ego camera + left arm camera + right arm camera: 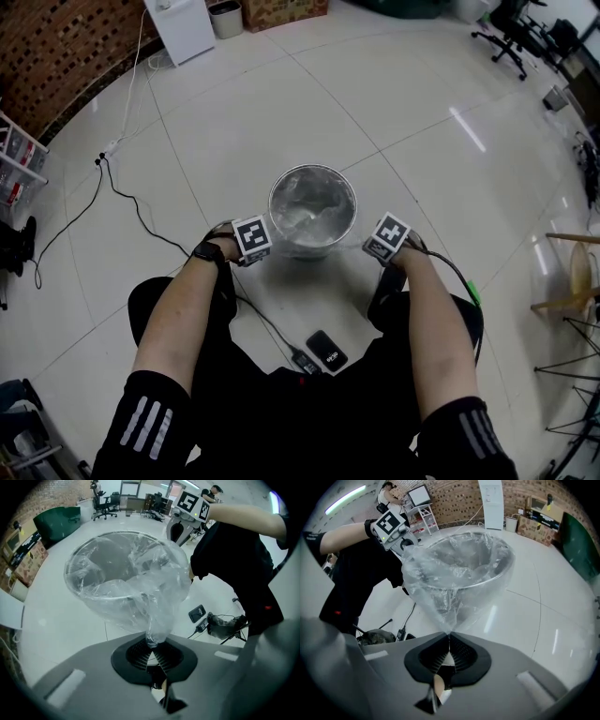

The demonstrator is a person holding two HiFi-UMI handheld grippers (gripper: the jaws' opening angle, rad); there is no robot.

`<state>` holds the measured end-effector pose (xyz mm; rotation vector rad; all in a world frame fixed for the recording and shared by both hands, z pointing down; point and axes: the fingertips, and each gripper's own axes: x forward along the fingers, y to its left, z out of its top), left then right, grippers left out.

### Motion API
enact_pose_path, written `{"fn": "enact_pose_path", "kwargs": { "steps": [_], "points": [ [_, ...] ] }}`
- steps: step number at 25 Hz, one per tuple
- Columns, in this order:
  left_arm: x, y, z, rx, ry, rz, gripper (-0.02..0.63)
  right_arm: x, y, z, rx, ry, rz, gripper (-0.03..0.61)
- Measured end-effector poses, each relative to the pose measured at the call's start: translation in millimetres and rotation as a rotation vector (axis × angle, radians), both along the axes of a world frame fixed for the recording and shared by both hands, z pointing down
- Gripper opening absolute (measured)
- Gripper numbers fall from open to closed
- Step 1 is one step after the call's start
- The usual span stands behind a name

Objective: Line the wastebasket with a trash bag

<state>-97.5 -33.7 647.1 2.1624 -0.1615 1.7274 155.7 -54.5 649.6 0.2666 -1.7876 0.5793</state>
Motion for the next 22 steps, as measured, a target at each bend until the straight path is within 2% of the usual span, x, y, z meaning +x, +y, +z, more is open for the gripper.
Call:
{"fn": "enact_pose_path", "kwargs": {
  "steps": [3,7,11,18,20,22],
  "points": [
    [-3.0,4.5,19.3,-0.024,-0.056,0.016,-0.006,0.1,-2.6,14.8,0.019,0.032,-0.011,0.009],
    [3.2,-2.4,46.2,-0.025,-0.056,-0.003,-0.006,-0.8,-8.6,30.4,0.004,0.055,-0.029,0.009],
    [9.2,-23.1,65.1,0.036,-0.030,-0.049,-0.005,-5.8,-31.1,42.6,0.074,0.048,0.000,0.009],
    [8.1,-64.2,80.6,0.174,0.006,-0.140,0.005,-17.6,-39.4,73.3,0.104,0.022,0.060,0.009],
    [6.0,-65.0,88.1,0.171,0.005,-0.157,0.022,-23.8,-42.1,76.3,0.117,-0.010,0.067,0.009],
    [1.6,-61.4,95.5,0.137,-0.005,-0.165,0.071,-28.4,-45.0,74.5,0.118,-0.042,0.065,0.015]
  ]
}}
